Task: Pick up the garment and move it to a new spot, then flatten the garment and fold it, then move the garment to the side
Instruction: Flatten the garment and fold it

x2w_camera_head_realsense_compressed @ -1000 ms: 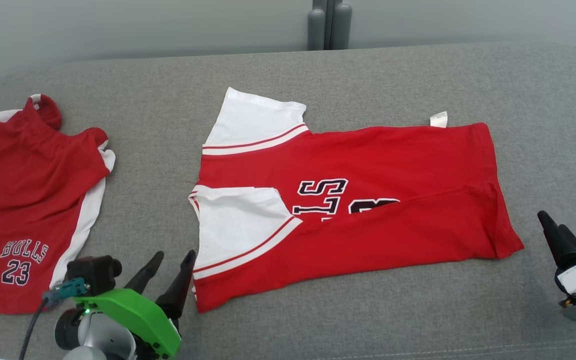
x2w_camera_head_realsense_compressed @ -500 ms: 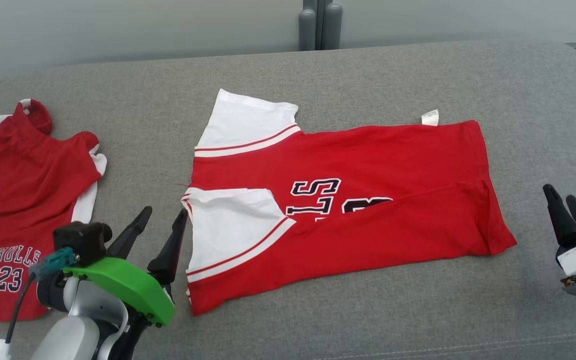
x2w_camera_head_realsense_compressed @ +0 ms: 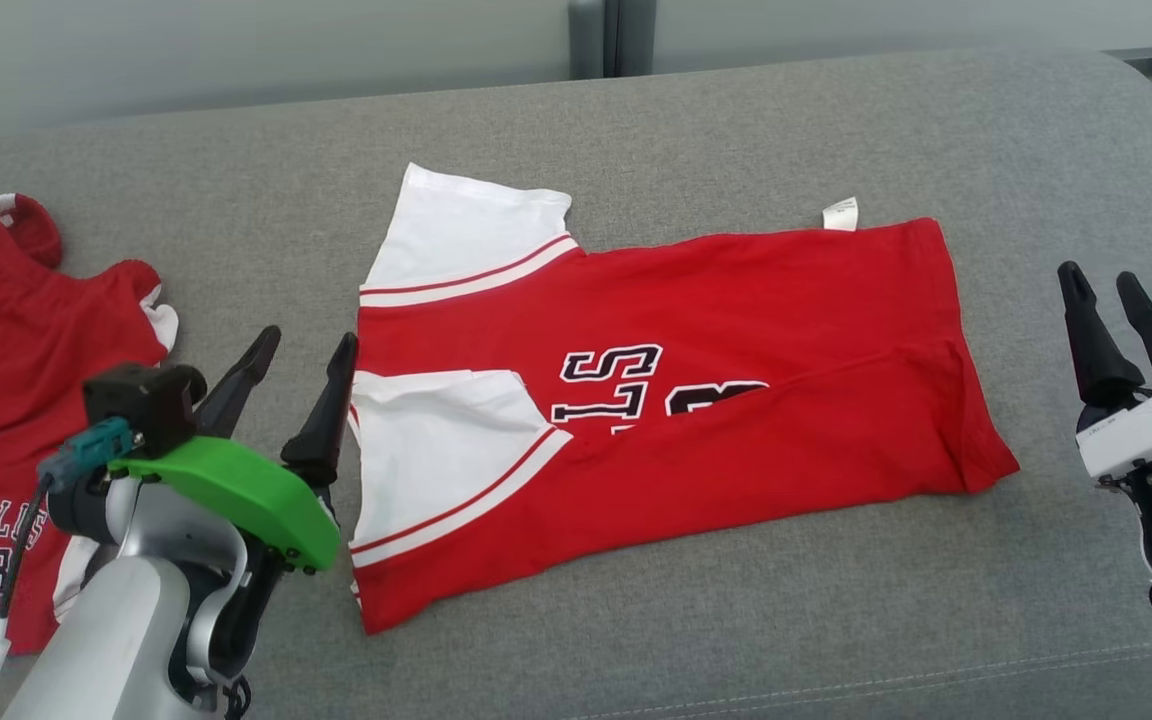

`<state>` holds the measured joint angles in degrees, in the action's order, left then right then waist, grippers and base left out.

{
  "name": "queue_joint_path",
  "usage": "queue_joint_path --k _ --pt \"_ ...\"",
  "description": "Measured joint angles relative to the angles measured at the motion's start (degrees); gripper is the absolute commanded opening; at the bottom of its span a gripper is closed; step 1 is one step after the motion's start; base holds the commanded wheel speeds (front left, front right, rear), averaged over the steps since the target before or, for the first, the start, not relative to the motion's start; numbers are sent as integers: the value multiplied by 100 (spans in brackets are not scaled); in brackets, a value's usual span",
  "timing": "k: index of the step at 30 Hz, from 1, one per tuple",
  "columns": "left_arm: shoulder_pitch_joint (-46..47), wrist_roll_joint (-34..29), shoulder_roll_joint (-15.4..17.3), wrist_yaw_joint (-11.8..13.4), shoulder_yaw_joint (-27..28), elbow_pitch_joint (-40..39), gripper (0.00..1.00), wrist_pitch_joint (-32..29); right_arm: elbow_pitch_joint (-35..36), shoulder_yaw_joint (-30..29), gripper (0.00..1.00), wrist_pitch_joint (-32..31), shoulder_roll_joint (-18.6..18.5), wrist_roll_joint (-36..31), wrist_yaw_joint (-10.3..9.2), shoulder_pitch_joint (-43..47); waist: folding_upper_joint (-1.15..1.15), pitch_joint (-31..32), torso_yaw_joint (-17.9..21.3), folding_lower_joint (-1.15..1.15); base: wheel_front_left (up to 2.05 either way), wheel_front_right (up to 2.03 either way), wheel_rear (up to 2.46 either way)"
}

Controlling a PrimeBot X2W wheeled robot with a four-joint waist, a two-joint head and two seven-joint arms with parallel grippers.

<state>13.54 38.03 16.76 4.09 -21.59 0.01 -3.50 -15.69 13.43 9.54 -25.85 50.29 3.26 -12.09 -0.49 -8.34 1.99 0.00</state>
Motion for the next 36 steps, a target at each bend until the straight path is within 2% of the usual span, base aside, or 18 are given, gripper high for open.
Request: queue_joint_path --k 3,8,12,22,28,36 --pt "188 -79 -2 0 -67 76 100 -48 55 92 100 -1 22 -141 -47 -102 0 -80 32 0 0 0 0" --pt "514 -100 -127 0 -82 256 100 -99 101 114 100 58 12 -344 -336 -221 0 -267 61 0 0 0 0" --pt "761 -101 -134 3 -67 447 100 -157 119 125 100 57 14 -457 -444 -426 0 -404 64 0 0 0 0" --pt "1709 -278 -154 5 -124 890 100 -558 185 255 100 -110 236 -503 -590 -1044 0 -909 126 0 0 0 0" --pt "2533 -491 -134 5 -246 1173 100 -822 130 311 100 -325 235 -508 -684 -1455 0 -1319 173 0 0 0 0" --pt "3566 -666 -180 -5 -312 1462 100 -1094 57 464 100 -665 199 -615 -697 -1995 0 -1912 235 0 0 0 0"
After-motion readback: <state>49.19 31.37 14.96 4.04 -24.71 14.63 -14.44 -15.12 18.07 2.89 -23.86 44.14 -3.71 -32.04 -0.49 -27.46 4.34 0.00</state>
